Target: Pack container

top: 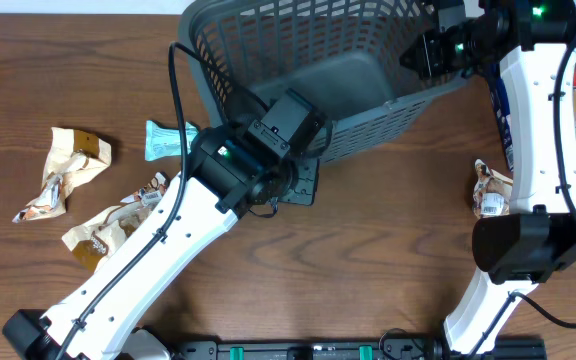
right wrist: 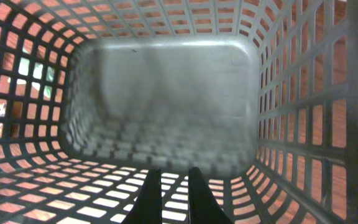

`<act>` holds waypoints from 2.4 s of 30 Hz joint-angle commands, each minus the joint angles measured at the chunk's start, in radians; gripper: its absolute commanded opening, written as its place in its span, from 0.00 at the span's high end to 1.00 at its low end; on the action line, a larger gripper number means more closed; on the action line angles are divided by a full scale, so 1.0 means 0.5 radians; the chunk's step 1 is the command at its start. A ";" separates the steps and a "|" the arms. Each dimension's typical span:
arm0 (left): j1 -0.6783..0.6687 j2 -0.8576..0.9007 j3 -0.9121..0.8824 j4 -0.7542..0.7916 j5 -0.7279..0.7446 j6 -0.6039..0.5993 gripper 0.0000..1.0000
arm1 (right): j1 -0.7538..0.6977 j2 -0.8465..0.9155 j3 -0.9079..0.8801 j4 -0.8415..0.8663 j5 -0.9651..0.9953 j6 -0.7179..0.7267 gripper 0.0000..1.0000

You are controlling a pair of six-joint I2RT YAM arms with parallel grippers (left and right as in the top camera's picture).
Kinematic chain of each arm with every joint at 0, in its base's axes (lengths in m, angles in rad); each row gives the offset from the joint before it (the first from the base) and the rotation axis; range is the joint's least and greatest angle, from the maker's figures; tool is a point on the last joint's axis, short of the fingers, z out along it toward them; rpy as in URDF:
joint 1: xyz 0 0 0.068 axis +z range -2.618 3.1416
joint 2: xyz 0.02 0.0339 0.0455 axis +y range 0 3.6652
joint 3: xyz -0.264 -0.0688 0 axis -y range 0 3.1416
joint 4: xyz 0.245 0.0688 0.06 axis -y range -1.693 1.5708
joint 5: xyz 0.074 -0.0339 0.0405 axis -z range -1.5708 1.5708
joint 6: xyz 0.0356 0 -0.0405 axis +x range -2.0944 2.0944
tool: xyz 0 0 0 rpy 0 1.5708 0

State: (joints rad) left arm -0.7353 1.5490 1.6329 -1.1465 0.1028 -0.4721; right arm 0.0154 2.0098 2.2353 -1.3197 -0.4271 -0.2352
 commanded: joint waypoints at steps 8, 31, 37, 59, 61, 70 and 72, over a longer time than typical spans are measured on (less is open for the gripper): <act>0.000 -0.001 -0.015 0.000 -0.239 0.061 0.94 | 0.006 0.024 -0.011 -0.086 0.025 -0.042 0.99; 0.300 0.055 -0.016 0.145 -0.245 0.248 0.94 | 0.006 0.024 -0.011 -0.228 0.090 -0.041 0.99; 0.300 0.142 -0.016 0.146 -0.244 0.248 0.94 | 0.005 0.024 -0.011 -0.266 0.130 -0.040 0.99; 0.320 0.172 -0.016 0.282 -0.245 0.331 0.94 | -0.151 0.024 -0.011 -0.386 0.129 -0.040 0.98; 0.339 0.172 -0.016 0.283 -0.245 0.331 0.94 | -0.151 0.024 -0.011 -0.383 0.129 -0.040 0.98; 0.443 0.172 -0.016 0.284 -0.244 0.338 0.94 | -0.152 0.024 -0.011 -0.382 0.129 -0.040 0.98; 0.448 0.172 -0.016 0.277 -0.244 0.346 0.94 | -0.151 0.024 -0.011 -0.381 0.129 -0.040 0.99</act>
State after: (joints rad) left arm -0.5228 1.6325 1.6306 -1.0088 -0.0010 -0.3161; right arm -0.0494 2.0098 2.2353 -1.5032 -0.3851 -0.2436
